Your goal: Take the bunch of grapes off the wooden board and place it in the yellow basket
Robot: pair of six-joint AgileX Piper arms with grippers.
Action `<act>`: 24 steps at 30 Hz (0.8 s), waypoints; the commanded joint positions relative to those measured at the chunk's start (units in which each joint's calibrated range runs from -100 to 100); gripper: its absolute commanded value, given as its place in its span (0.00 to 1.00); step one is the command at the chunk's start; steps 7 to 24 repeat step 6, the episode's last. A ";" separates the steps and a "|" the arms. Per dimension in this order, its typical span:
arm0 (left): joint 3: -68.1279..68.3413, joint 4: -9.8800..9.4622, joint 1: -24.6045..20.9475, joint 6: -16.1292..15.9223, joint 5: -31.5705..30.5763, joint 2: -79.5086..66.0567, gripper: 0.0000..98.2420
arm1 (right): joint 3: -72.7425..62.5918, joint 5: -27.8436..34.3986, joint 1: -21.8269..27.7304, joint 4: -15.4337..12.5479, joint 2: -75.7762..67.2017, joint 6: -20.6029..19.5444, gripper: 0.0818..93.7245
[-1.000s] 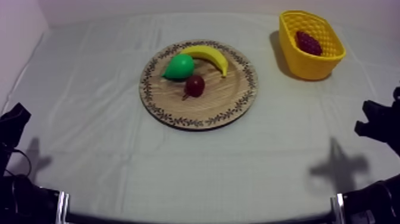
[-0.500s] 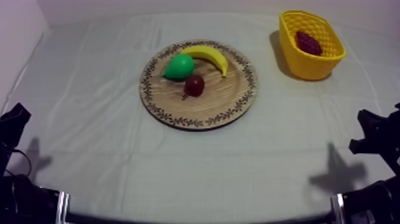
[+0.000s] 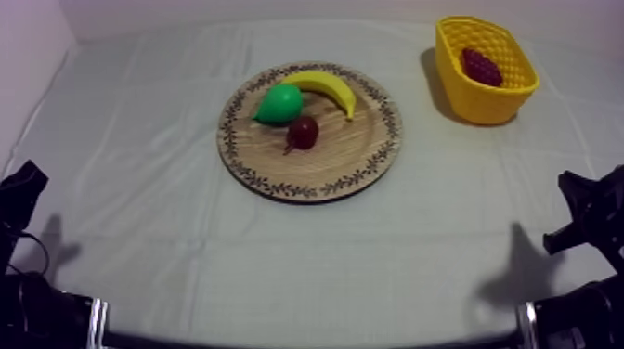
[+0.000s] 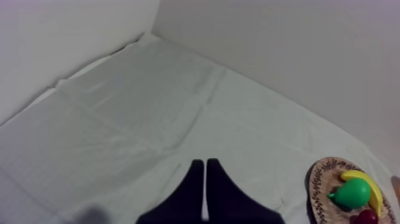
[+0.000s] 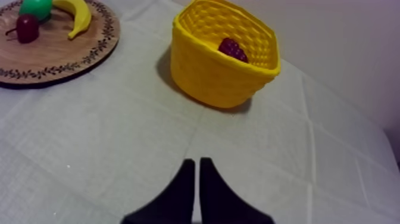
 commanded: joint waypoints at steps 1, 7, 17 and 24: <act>0.01 0.00 0.01 0.01 0.05 -0.03 0.00 | 0.01 -0.01 0.04 0.04 -0.03 0.12 0.01; 0.01 0.00 0.01 0.01 0.05 -0.03 0.00 | 0.01 -0.01 0.04 0.04 -0.03 0.16 0.01; 0.01 0.00 0.01 0.01 0.05 -0.03 0.00 | 0.01 -0.01 0.04 0.04 -0.03 0.16 0.01; 0.01 0.00 0.01 0.01 0.05 -0.03 0.00 | 0.01 -0.01 0.04 0.04 -0.03 0.16 0.01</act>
